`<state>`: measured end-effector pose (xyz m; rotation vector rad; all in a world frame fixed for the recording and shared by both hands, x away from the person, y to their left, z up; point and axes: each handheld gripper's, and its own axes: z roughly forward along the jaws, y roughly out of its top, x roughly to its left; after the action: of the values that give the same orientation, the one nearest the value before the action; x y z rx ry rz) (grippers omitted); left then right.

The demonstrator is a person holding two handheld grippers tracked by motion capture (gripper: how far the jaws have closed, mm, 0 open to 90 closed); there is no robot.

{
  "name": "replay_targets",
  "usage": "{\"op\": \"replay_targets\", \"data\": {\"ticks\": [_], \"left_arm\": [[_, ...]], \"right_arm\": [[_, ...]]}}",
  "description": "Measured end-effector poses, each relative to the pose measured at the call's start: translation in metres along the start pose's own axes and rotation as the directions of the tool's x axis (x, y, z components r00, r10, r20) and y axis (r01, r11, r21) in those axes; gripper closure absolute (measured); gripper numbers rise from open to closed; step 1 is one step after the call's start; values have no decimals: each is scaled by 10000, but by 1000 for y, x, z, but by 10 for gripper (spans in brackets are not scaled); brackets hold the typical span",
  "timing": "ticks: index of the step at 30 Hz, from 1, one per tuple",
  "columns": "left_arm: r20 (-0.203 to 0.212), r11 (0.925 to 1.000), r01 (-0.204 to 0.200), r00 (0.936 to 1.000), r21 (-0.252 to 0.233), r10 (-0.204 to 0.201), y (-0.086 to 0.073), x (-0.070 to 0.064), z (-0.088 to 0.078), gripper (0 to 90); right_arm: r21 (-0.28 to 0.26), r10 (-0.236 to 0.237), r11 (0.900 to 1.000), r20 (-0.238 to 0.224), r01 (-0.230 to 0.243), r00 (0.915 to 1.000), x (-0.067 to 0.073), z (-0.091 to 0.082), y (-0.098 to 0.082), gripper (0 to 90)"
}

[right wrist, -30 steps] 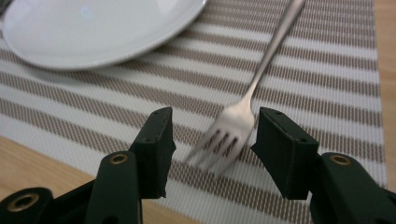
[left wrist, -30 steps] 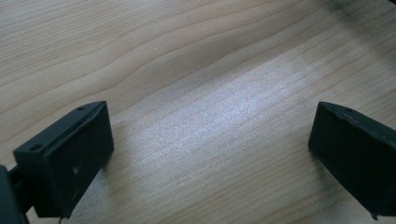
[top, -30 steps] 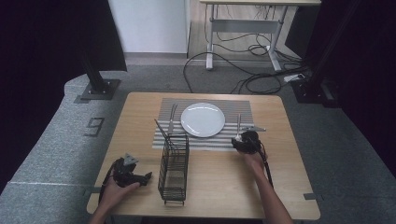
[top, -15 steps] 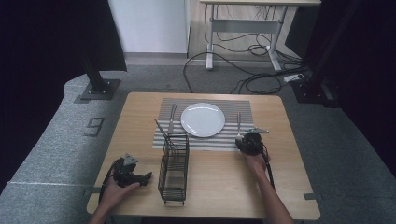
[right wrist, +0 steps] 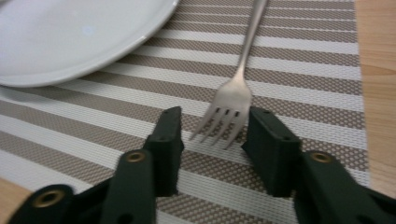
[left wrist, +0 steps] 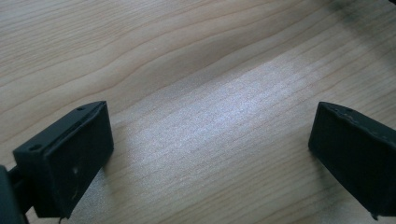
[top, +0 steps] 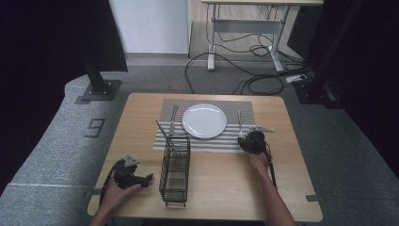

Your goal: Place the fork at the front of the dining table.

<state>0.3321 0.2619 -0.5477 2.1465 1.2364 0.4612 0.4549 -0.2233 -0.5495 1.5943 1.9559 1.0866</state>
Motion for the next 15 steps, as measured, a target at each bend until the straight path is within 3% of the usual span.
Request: {"op": "replay_targets", "data": {"ticks": [4, 15], "left_arm": [[-2, 10000, 0, 10000, 1, 0, 0, 0, 0, 0], [-1, 10000, 7, 10000, 2, -7, 0, 0, 0, 0]], "right_arm": [[-241, -332, 9992, -164, 328, 9993, 6, -11, 2, 449], [-1456, -628, 9882, -968, 483, 9933, 8, -67, -12, 441]]}}
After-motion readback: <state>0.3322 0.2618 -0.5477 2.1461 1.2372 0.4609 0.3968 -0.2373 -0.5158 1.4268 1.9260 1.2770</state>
